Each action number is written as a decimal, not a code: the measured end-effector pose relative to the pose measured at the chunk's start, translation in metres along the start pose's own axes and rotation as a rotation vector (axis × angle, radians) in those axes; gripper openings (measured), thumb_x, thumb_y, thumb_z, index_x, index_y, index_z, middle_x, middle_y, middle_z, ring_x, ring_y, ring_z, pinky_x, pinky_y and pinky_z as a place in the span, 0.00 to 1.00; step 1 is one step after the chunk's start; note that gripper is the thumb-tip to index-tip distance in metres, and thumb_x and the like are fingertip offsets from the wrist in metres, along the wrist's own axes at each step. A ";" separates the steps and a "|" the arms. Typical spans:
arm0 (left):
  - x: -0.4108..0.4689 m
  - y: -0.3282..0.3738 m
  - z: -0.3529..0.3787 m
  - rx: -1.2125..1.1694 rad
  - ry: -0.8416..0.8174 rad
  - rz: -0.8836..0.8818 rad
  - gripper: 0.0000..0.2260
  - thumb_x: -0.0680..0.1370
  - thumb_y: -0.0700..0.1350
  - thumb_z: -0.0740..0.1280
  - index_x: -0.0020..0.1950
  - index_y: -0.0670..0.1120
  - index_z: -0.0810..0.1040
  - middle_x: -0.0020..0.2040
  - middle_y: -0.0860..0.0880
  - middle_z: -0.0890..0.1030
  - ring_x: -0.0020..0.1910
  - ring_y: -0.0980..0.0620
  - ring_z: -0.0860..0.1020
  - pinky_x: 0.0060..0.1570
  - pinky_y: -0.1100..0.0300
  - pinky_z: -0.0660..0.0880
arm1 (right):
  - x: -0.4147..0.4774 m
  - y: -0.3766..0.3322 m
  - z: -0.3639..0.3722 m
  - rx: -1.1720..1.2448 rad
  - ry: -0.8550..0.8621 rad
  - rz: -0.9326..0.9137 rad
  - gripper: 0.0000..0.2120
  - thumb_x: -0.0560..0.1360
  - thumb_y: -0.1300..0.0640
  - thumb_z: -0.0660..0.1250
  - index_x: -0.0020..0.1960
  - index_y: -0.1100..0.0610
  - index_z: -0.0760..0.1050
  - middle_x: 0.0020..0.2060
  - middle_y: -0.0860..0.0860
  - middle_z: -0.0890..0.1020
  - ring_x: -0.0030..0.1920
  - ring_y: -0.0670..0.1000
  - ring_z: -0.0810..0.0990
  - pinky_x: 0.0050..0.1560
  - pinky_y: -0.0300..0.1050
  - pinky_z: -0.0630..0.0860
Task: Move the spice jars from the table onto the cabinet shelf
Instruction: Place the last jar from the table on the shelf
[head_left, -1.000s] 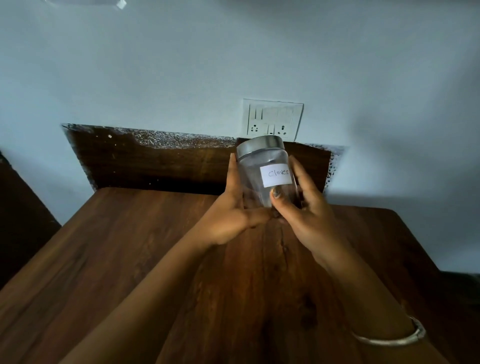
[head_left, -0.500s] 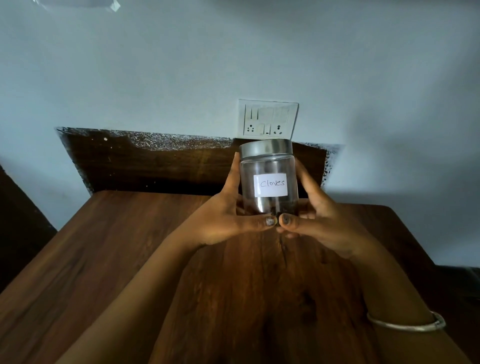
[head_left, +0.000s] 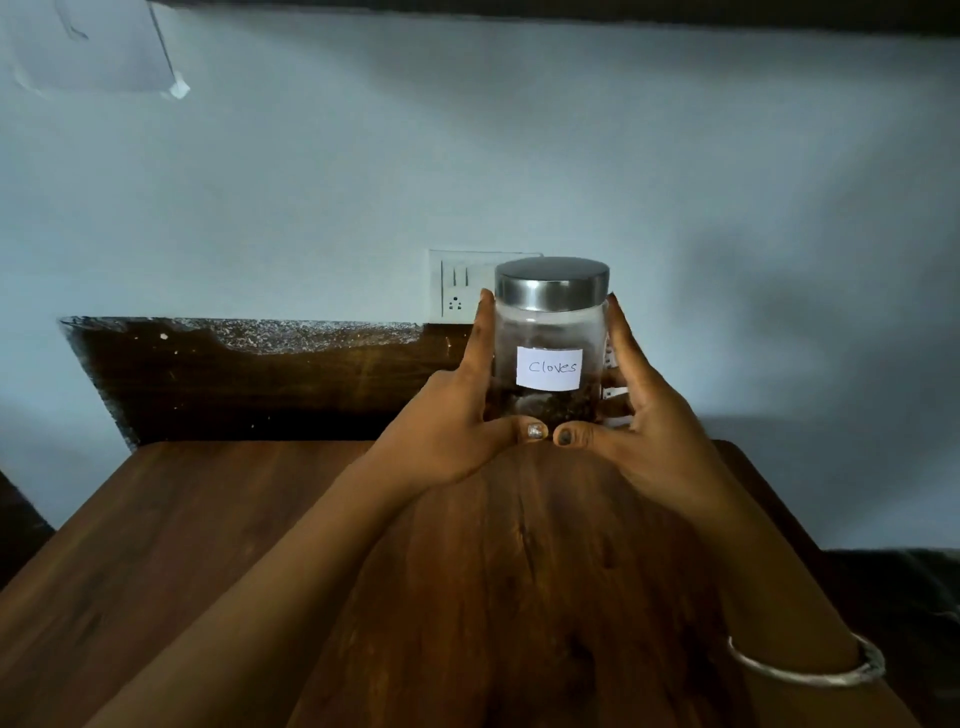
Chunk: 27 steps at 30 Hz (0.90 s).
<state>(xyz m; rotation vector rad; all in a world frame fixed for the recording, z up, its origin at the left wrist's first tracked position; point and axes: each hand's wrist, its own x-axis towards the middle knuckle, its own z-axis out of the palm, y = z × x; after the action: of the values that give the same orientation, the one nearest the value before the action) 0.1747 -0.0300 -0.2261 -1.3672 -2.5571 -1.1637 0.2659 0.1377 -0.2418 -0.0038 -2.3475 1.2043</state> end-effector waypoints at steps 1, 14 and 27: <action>0.011 0.007 0.002 0.002 0.016 0.038 0.48 0.74 0.47 0.69 0.74 0.55 0.31 0.59 0.47 0.81 0.45 0.52 0.81 0.44 0.63 0.77 | 0.004 0.001 -0.009 -0.008 0.044 -0.017 0.51 0.63 0.49 0.76 0.69 0.28 0.42 0.58 0.39 0.74 0.56 0.34 0.75 0.51 0.29 0.74; 0.197 0.136 0.022 -0.050 0.439 0.419 0.36 0.74 0.45 0.69 0.76 0.49 0.52 0.66 0.46 0.75 0.60 0.50 0.76 0.55 0.67 0.69 | 0.105 -0.001 -0.164 -0.132 0.672 -0.233 0.32 0.68 0.55 0.74 0.66 0.53 0.62 0.62 0.50 0.77 0.54 0.42 0.75 0.48 0.28 0.71; 0.341 0.225 0.007 -0.165 0.583 0.441 0.23 0.76 0.42 0.67 0.67 0.45 0.61 0.35 0.56 0.74 0.37 0.55 0.77 0.31 0.69 0.71 | 0.218 -0.017 -0.278 -0.289 0.872 -0.330 0.27 0.75 0.58 0.66 0.72 0.53 0.61 0.60 0.57 0.71 0.48 0.42 0.67 0.48 0.28 0.62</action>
<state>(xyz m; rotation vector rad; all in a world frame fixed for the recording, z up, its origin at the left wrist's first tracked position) 0.1290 0.2927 0.0203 -1.2777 -1.6969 -1.4313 0.1985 0.3874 -0.0003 -0.1913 -1.6320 0.5237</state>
